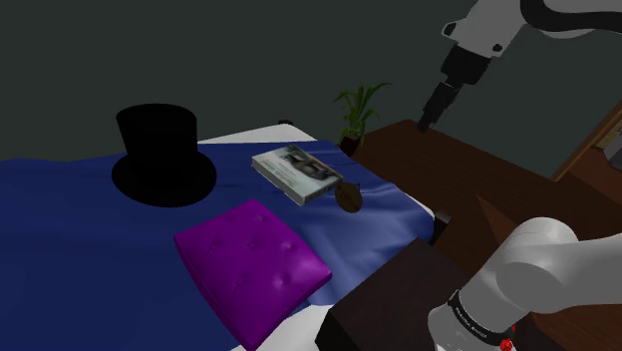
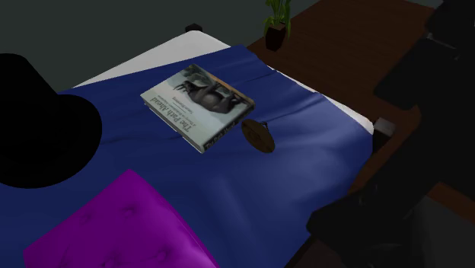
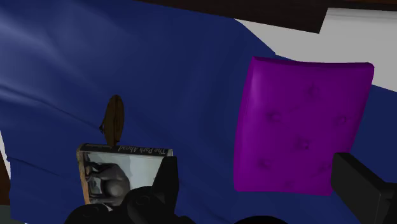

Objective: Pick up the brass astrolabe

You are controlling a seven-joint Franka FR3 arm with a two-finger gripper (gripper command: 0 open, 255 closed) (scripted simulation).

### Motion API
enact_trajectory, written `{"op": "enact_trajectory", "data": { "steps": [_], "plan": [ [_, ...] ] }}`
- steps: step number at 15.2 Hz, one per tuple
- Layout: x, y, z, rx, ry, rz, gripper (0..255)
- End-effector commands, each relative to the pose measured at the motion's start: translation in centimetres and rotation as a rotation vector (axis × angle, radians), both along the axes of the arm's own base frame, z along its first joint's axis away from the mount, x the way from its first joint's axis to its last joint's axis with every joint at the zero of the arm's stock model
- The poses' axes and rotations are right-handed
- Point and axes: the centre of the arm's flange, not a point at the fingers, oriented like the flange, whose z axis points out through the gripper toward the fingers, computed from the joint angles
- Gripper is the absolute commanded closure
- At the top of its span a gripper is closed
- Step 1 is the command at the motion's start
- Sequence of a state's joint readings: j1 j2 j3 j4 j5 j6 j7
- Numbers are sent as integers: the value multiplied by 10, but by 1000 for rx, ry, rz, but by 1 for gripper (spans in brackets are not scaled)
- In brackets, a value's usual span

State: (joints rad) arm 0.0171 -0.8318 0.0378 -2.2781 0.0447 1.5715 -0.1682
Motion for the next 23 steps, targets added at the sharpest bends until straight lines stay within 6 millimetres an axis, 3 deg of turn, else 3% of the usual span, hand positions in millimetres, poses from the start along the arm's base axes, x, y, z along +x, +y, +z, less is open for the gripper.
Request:
{"op": "enact_trajectory", "data": {
  "steps": [1, 23],
  "plan": [
    [0, 0, 0, 0, 0, 0, 0],
    [165, -122, -210, -10, 53, -45, 0]
  ]
}}
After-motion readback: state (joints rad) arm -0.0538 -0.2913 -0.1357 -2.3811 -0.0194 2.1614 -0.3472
